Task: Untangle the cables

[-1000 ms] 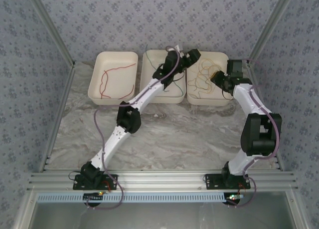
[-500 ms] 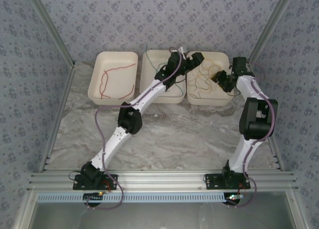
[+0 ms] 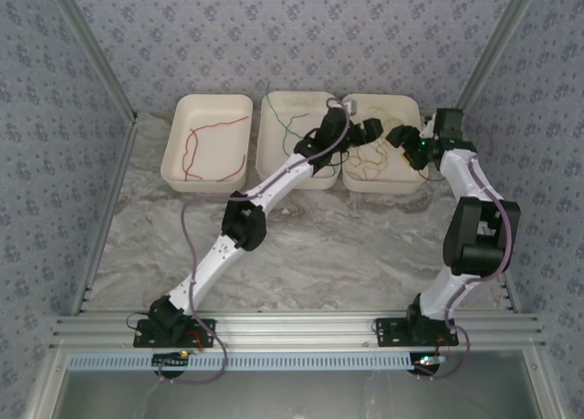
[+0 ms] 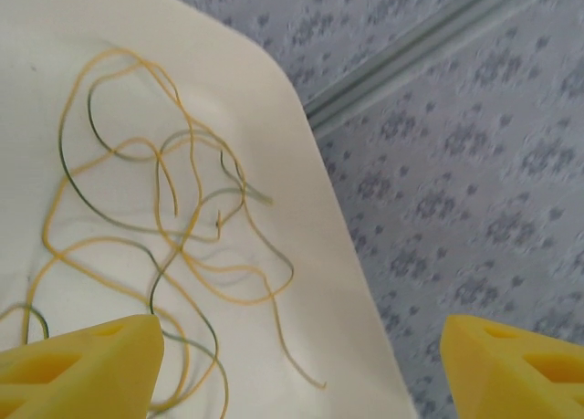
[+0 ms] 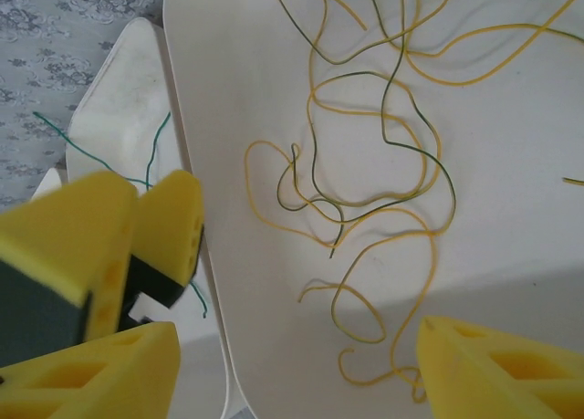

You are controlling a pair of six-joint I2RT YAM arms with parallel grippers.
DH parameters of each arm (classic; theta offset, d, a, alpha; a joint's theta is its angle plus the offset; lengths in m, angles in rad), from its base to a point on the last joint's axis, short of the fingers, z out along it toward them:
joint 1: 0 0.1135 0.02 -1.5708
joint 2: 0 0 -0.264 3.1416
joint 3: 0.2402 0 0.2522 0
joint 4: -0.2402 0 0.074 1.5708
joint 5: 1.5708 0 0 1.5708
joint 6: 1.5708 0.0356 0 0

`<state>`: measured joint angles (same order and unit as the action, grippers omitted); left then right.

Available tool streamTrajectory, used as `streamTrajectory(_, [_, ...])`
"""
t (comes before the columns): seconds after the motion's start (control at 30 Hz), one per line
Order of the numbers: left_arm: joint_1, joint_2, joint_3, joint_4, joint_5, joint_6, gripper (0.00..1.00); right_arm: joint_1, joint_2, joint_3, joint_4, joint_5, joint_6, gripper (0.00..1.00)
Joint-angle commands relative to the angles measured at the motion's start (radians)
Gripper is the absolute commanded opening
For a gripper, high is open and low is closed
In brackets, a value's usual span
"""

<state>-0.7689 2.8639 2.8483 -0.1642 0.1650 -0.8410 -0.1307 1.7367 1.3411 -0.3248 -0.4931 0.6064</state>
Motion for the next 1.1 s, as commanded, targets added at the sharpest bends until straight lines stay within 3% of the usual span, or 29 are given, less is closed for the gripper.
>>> streamTrajectory(0.0, [-0.022,-0.044,0.031,-0.049,-0.014,0.105,0.81,0.01,0.033,-0.01,0.11,-0.081,-0.016,0.7])
streamTrajectory(0.13, [-0.021,-0.062,0.037,-0.062,-0.02,0.114,0.82,0.005,0.023,-0.042,0.108,-0.053,-0.013,0.68])
streamTrajectory(0.3, [-0.021,-0.153,0.059,-0.131,-0.019,0.142,0.72,-0.009,-0.127,-0.176,0.158,0.076,-0.023,0.67])
streamTrajectory(0.47, [-0.003,-0.345,0.066,-0.46,-0.241,0.242,0.74,0.019,-0.382,-0.327,0.202,0.352,-0.129,0.71])
streamTrajectory(0.5, [0.0,-0.376,0.065,-0.531,-0.296,0.272,0.75,0.033,-0.431,-0.361,0.204,0.415,-0.159,0.74])
streamTrajectory(0.57, [0.002,-0.449,0.044,-0.667,-0.41,0.33,0.76,0.038,-0.545,-0.458,0.233,0.501,-0.191,0.98])
streamTrajectory(0.6, [0.007,-0.483,0.01,-0.699,-0.432,0.341,0.76,0.04,-0.594,-0.502,0.242,0.533,-0.194,0.99])
streamTrajectory(0.67, [0.012,-0.613,-0.188,-0.678,-0.446,0.365,0.75,0.043,-0.707,-0.598,0.249,0.612,-0.192,0.99])
streamTrajectory(0.7, [0.011,-0.707,-0.389,-0.574,-0.44,0.377,0.75,0.043,-0.752,-0.633,0.254,0.625,-0.201,0.99])
streamTrajectory(0.77, [0.047,-1.006,-0.966,-0.146,-0.36,0.342,0.75,0.055,-0.838,-0.692,0.24,0.669,-0.228,0.99])
streamTrajectory(0.83, [0.129,-1.192,-1.264,0.033,-0.295,0.249,0.73,0.076,-0.902,-0.722,0.213,0.73,-0.236,0.99])
streamTrajectory(1.0, [0.21,-1.636,-1.745,0.044,-0.42,0.264,0.74,0.101,-1.009,-0.788,0.175,0.85,-0.199,0.99])
streamTrajectory(1.03, [0.22,-1.714,-1.812,0.005,-0.448,0.28,0.97,0.105,-1.017,-0.807,0.184,0.873,-0.193,0.99])
streamTrajectory(1.07, [0.225,-1.791,-1.874,-0.033,-0.473,0.3,0.99,0.104,-1.024,-0.833,0.204,0.857,-0.191,0.99])
